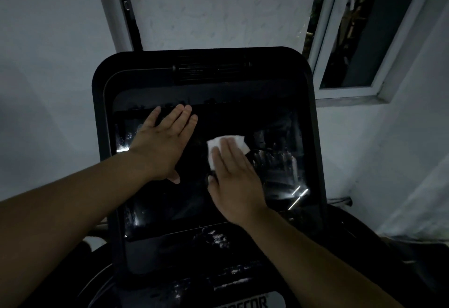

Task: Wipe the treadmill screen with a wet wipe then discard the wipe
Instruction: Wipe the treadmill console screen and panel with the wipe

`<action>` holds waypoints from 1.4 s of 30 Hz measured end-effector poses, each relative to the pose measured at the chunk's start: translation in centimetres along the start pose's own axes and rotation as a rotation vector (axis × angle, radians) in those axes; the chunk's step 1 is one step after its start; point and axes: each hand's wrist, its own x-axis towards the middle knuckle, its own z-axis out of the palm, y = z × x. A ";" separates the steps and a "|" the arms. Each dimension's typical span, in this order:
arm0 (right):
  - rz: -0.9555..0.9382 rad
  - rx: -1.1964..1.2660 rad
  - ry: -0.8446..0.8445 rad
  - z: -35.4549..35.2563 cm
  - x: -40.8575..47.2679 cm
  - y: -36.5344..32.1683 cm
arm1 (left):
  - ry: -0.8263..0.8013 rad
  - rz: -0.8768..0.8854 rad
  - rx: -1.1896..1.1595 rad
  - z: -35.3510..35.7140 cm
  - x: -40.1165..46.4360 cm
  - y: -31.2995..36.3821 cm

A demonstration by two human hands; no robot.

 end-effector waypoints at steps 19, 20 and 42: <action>-0.051 -0.009 0.005 0.8 -1.9 0.8 | 0.020 0.020 0.010 0.3 0.0 -0.3; -0.011 -0.031 0.020 0.4 -1.8 2.4 | 0.018 0.021 0.010 0.3 0.1 -0.3; 0.365 -0.107 -0.039 -0.2 -0.9 7.8 | 0.039 0.037 0.001 0.7 0.2 -0.4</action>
